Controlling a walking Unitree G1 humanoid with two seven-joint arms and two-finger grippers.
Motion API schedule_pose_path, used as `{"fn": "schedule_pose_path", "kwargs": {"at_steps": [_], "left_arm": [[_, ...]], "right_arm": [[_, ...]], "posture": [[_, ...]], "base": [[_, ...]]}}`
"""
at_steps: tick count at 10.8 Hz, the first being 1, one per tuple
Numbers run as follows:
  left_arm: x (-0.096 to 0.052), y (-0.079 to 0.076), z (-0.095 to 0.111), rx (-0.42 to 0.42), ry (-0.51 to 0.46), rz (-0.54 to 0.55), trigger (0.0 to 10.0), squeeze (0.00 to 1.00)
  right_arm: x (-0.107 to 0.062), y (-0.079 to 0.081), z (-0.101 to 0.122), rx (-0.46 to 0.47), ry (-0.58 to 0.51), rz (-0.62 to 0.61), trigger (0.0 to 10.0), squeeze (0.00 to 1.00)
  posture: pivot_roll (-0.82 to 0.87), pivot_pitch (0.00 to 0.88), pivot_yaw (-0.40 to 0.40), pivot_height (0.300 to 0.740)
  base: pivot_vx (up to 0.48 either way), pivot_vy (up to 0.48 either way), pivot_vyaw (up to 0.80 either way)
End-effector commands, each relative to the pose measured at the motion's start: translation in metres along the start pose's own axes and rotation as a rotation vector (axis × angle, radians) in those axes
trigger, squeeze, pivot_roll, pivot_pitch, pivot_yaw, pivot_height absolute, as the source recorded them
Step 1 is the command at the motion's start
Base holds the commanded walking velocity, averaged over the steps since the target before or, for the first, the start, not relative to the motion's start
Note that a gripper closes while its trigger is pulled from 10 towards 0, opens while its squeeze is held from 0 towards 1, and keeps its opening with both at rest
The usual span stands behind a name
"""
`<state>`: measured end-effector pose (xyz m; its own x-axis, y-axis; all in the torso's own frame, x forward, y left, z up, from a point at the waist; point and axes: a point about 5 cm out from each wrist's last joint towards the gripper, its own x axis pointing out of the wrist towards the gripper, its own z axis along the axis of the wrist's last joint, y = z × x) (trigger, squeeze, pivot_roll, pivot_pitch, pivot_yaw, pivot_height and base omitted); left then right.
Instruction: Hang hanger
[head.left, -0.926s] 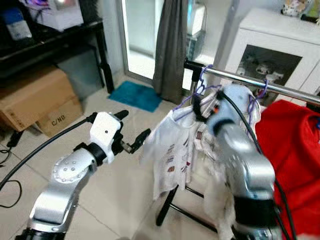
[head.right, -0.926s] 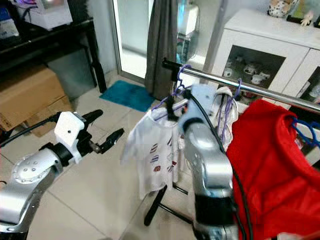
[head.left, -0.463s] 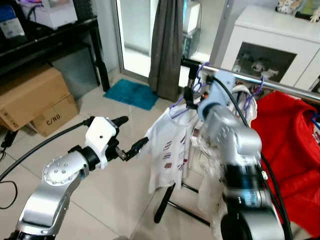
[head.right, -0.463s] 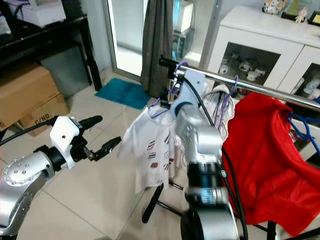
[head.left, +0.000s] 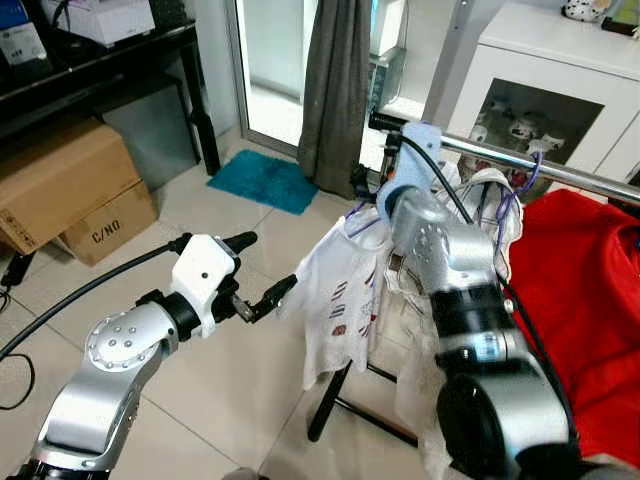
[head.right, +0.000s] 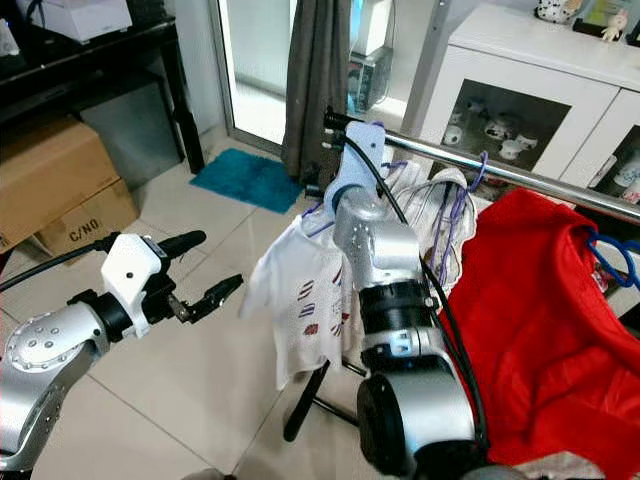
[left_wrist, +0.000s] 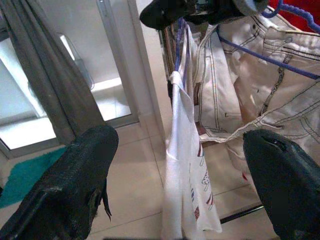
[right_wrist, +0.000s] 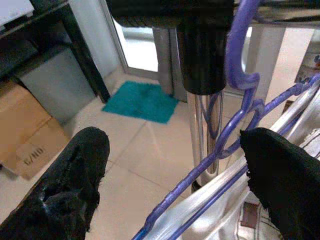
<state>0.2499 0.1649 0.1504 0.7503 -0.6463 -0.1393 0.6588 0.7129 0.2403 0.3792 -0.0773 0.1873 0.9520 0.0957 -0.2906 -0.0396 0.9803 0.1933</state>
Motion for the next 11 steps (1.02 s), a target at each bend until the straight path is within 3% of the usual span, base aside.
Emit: {"fn": "schedule_pose_path", "kwargs": {"at_steps": [1,3,7,9,11], "left_arm": [[0.001,-0.001,0.001,0.022,0.001,-0.01,10.0,0.0],[0.001,-0.001,0.001,0.024,0.002,-0.009,10.0,0.0],[0.0,-0.001,-0.001,0.031,0.007,-0.001,10.0,0.0],[0.001,0.0,-0.001,0.034,0.007,-0.002,10.0,0.0],[0.002,-0.001,0.0,0.041,0.008,-0.005,10.0,0.0]], "right_arm": [[0.004,-0.003,-0.003,-0.046,0.019,-0.028,10.0,0.0],[0.006,-0.012,-0.007,-0.076,0.035,-0.07,10.0,0.0],[0.008,-0.05,0.0,-0.129,0.014,-0.173,10.0,0.0],[0.009,-0.056,0.0,-0.162,0.011,-0.19,10.0,0.0],[0.011,-0.051,-0.003,-0.227,0.018,-0.166,10.0,0.0]], "posture": [[-0.02,0.02,-0.039,0.74],[-0.02,0.02,-0.043,0.74],[-0.02,0.02,-0.047,0.74],[-0.02,0.021,-0.045,0.74],[-0.03,0.022,-0.042,0.74]], "base": [[0.0,0.0,0.0],[0.0,0.0,0.0],[0.0,0.0,0.0],[0.0,0.0,0.0],[0.0,0.0,0.0]]}}
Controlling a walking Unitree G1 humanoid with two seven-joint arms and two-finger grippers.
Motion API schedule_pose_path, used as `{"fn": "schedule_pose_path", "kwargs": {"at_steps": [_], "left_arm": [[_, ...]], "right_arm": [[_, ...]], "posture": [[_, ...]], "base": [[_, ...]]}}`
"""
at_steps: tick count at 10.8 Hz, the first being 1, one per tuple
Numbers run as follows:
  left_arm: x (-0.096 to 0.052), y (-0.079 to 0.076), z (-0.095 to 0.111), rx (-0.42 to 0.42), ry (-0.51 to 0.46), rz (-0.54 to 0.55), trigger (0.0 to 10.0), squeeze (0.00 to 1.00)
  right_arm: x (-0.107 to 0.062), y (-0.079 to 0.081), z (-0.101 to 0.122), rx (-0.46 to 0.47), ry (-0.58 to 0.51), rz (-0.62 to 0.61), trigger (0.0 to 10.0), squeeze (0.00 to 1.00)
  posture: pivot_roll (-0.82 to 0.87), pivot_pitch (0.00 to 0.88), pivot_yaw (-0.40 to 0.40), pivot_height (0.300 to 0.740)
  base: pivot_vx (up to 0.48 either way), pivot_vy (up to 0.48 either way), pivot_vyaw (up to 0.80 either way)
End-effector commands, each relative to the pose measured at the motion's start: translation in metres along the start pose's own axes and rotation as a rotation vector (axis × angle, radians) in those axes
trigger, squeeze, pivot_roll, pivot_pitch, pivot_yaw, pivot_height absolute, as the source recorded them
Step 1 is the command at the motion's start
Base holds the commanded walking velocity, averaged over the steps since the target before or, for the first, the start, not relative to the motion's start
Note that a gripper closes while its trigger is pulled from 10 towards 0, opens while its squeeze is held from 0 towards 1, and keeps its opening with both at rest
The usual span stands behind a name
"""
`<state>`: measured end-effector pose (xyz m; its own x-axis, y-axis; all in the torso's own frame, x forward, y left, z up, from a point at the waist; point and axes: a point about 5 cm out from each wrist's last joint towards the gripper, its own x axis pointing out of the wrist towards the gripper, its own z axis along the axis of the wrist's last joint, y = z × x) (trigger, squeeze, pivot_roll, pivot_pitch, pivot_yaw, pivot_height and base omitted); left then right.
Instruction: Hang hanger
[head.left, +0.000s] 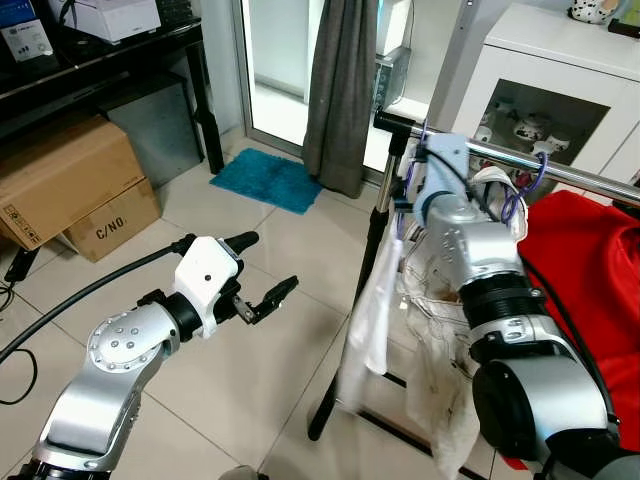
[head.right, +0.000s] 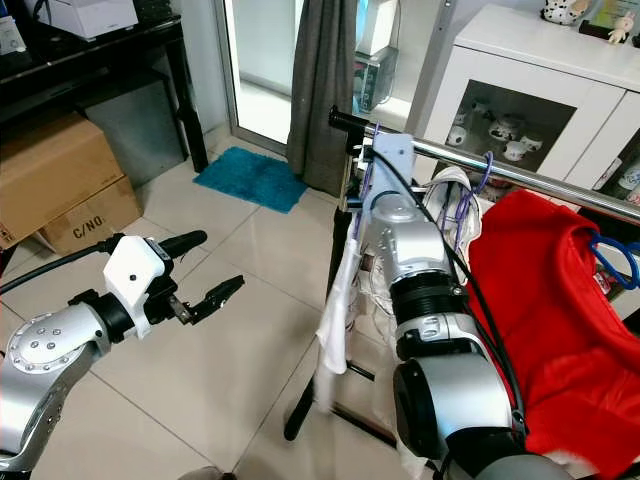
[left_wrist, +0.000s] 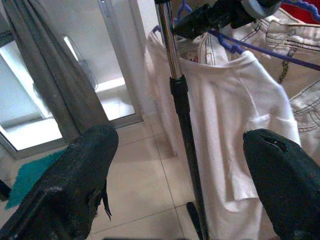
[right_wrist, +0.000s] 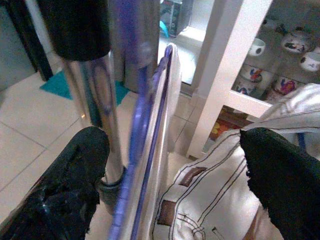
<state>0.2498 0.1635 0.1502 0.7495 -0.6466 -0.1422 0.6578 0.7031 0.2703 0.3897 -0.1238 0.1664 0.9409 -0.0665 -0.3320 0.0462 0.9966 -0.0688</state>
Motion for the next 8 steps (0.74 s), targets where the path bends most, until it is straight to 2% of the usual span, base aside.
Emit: {"fn": "schedule_pose_path", "kwargs": {"at_steps": [1,2,4,5,8], "left_arm": [[0.002,0.0,-0.0005,0.013,0.006,-0.005,10.0,0.0],[0.0025,-0.0006,-0.0005,0.016,0.006,-0.005,10.0,0.0],[0.0029,-0.0012,-0.0008,0.017,0.006,-0.003,10.0,0.0],[0.0029,-0.0018,-0.001,0.016,0.006,-0.003,10.0,0.0],[0.0037,-0.0028,-0.0012,0.015,0.003,-0.006,10.0,0.0]], "right_arm": [[0.001,0.002,0.0067,-0.021,-0.03,0.004,10.0,0.0],[0.0025,0.0065,0.0075,-0.031,-0.041,0.02,6.8,0.0],[0.0052,0.0083,0.0067,-0.039,-0.043,0.027,1.9,0.0],[0.0074,0.007,0.0053,-0.02,-0.038,0.025,0.0,0.0],[0.0102,0.0028,0.0008,0.032,-0.018,0.019,0.0,0.0]], "posture": [[-0.02,0.022,-0.044,0.74],[-0.02,0.021,-0.046,0.74],[-0.02,0.02,-0.053,0.74],[-0.02,0.019,-0.055,0.74],[-0.02,0.012,-0.056,0.74]], "base": [[0.0,0.0,0.0],[0.0,0.0,0.0],[0.0,0.0,0.0],[0.0,0.0,0.0],[0.0,0.0,0.0]]}}
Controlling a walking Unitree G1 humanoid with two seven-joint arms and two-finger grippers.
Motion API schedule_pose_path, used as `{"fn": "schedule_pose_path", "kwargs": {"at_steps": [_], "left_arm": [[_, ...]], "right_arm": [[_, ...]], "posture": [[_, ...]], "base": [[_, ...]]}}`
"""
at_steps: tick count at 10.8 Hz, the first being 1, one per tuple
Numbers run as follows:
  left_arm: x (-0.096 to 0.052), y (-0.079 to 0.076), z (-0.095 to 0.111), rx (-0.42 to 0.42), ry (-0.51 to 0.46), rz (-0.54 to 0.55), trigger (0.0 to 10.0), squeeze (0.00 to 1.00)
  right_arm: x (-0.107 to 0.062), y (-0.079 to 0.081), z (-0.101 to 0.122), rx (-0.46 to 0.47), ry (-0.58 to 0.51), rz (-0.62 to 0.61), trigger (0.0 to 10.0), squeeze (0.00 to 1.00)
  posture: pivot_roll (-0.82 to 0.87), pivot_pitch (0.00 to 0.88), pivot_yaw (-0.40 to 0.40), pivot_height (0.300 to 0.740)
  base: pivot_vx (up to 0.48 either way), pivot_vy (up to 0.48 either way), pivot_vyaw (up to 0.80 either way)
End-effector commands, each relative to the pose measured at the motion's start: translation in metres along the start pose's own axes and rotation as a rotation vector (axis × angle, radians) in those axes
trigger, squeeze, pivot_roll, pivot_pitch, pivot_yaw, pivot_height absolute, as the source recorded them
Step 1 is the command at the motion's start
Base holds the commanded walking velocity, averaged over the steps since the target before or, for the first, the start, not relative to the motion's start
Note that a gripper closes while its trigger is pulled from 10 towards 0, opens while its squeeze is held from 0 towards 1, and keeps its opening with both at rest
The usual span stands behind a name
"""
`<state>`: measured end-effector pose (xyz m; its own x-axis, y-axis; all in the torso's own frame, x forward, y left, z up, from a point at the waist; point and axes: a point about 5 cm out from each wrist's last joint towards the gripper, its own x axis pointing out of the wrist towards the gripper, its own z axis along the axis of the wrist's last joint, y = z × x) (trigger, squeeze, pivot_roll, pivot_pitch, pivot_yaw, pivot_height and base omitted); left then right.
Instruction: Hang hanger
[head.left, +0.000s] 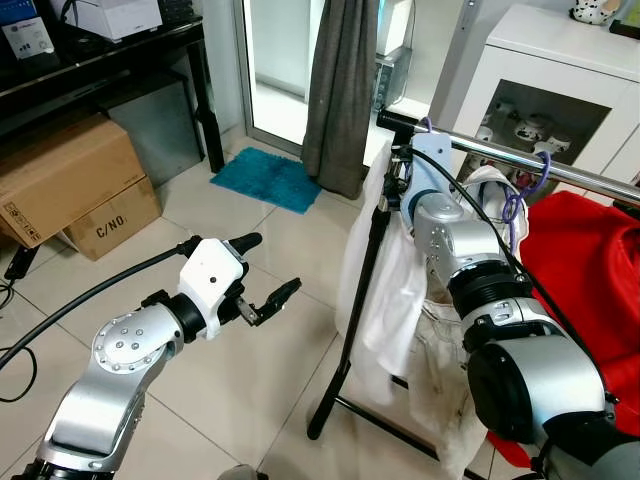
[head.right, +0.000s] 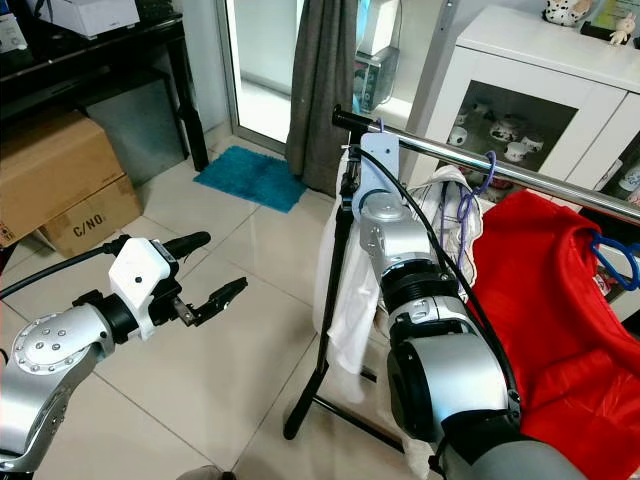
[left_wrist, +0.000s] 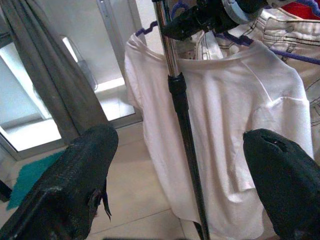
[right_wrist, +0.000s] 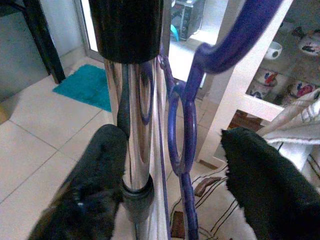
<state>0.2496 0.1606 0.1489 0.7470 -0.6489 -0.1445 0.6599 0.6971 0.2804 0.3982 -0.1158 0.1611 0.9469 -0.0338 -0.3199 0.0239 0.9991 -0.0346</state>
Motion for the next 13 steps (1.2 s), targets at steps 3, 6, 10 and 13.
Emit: {"fn": "schedule_pose_path", "kwargs": {"at_steps": [3,6,10,13], "left_arm": [[0.0033,-0.0009,0.0013,0.003,-0.013,-0.008,10.0,0.0],[0.0039,-0.0004,0.0022,0.004,-0.019,-0.006,10.0,0.0],[0.0048,0.001,0.0031,0.004,-0.021,-0.002,10.0,0.0],[0.0088,-0.0056,0.0052,-0.056,-0.023,-0.012,10.0,0.0]], "right_arm": [[0.0031,-0.0095,-0.0022,0.051,0.005,-0.029,0.0,0.0],[0.0048,-0.0098,-0.0029,0.07,-0.001,-0.051,0.0,0.0],[0.0056,-0.0105,-0.0002,0.08,-0.017,-0.052,0.0,0.0],[0.0012,-0.0161,0.0031,0.014,-0.085,-0.041,0.0,0.0]], "posture": [[-0.02,0.012,-0.056,0.74],[-0.02,0.0,-0.062,0.74],[-0.02,0.008,-0.059,0.74],[-0.02,0.015,-0.057,0.74]], "base": [[0.0,0.0,0.0],[0.0,0.0,0.0],[0.0,0.0,0.0],[0.0,0.0,0.0]]}}
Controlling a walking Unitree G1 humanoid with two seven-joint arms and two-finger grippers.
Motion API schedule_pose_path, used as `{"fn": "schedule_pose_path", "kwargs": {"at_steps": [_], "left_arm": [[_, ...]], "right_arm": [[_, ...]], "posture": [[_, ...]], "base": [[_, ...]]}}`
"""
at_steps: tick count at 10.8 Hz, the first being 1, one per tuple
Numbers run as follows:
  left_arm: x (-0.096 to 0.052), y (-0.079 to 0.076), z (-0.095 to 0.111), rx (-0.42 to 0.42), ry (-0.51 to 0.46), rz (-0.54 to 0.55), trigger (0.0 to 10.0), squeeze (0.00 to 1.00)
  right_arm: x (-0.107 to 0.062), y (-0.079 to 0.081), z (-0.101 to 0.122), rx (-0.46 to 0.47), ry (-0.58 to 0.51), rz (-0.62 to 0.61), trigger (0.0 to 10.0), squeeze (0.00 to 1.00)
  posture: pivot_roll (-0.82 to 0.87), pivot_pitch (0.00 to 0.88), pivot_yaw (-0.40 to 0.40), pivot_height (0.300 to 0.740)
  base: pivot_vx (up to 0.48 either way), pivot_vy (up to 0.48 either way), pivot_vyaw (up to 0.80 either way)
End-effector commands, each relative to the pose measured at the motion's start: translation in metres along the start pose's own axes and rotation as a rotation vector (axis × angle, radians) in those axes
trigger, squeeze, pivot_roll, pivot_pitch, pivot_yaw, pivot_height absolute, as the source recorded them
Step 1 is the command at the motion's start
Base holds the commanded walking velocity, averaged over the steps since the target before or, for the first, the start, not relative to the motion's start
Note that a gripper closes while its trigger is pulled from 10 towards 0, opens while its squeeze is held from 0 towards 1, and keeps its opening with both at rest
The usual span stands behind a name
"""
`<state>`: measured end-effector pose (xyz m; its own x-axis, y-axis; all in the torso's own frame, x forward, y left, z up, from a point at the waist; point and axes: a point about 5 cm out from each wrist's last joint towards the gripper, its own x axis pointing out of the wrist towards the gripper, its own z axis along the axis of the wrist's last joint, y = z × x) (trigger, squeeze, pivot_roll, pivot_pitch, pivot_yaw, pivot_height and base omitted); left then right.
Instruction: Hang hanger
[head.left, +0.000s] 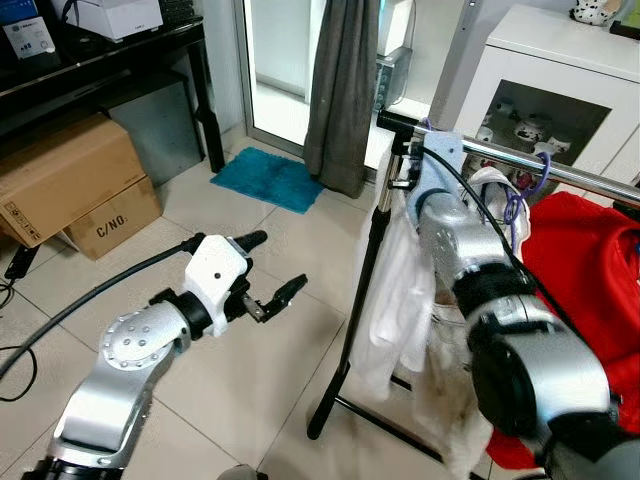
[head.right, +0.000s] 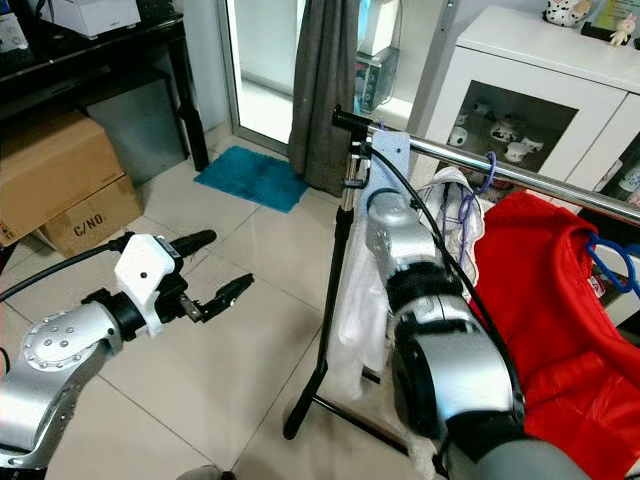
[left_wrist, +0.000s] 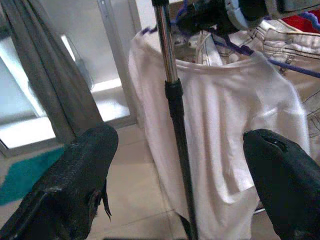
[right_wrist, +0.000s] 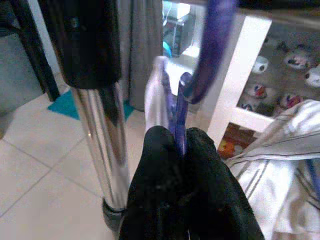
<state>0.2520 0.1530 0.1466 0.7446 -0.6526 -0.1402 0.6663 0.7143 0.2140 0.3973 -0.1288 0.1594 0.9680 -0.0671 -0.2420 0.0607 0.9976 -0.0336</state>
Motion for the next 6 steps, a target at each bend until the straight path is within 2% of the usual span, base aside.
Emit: {"fn": "schedule_pose_path", "kwargs": {"at_steps": [1,4,6], "left_arm": [[0.003,-0.004,0.003,-0.002,-0.008,-0.012,10.0,0.0],[0.006,-0.001,0.008,0.032,-0.051,0.019,10.0,0.0],[0.004,0.003,0.009,0.024,-0.073,0.068,10.0,0.0]], "right_arm": [[-0.001,-0.006,0.005,-0.01,-0.021,-0.004,0.0,0.0],[-0.014,-0.005,0.01,0.076,-0.069,0.066,0.0,0.0],[-0.025,0.0,0.015,0.045,-0.122,0.101,0.0,0.0]], "posture": [[-0.04,0.014,-0.054,0.74],[-0.04,0.029,-0.039,0.74],[-0.04,0.031,-0.043,0.74]], "base": [[0.0,0.0,0.0],[0.0,0.0,0.0],[0.0,0.0,0.0]]}}
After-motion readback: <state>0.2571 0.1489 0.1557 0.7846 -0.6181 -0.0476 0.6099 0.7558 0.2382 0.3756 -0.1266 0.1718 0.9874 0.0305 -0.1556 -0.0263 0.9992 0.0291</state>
